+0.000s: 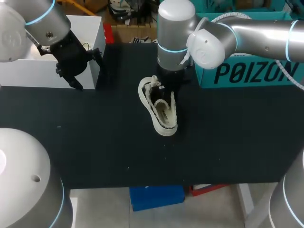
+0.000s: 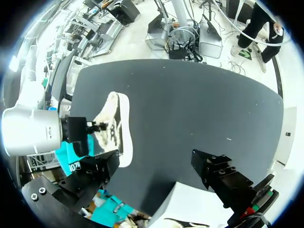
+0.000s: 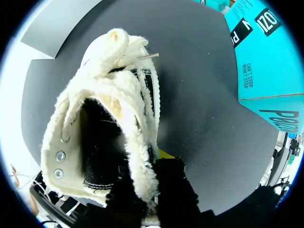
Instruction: Take the shoe out of the shoebox, open the shoe tongue, remove and reinsert the insole, then place the shoe into the shoebox
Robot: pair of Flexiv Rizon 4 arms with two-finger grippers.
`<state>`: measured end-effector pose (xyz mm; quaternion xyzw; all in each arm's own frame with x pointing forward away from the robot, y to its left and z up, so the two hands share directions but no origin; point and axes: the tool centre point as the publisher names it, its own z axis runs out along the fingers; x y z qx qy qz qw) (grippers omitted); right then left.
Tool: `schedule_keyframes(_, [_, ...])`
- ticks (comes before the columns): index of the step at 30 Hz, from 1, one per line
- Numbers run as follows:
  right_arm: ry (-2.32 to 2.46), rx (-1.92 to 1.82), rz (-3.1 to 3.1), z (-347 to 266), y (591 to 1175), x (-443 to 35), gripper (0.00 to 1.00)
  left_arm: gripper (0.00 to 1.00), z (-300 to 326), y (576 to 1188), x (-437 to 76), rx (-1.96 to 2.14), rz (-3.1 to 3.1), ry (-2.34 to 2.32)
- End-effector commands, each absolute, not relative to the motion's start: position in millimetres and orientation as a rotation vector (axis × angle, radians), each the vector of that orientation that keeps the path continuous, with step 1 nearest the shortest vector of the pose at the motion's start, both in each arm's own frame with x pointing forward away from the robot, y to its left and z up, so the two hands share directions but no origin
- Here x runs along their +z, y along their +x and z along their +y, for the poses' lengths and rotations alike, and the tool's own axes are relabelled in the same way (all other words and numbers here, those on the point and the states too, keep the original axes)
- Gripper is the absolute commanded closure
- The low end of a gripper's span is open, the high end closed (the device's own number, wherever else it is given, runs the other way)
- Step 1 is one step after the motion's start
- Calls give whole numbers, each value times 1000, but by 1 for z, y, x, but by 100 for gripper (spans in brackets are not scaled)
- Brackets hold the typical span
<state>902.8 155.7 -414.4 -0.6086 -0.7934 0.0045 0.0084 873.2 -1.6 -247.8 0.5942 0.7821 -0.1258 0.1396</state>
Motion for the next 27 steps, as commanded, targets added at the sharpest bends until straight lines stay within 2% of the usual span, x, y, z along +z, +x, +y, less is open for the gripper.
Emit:
schedule_keyframes(1, [-1900, 15, -2479, 156, 904, -416, 100, 0, -2, 873, -248, -360, 2259, 1718])
schedule_keyframes(10, [-1885, 7, -2498, 156, 905, -413, 100, 0, -2, 873, -248, -360, 2259, 1718])
schedule_keyframes(27, [-1481, -1, -2966, 123, 919, -274, 100, 0, -2, 873, -248, -360, 2259, 1718])
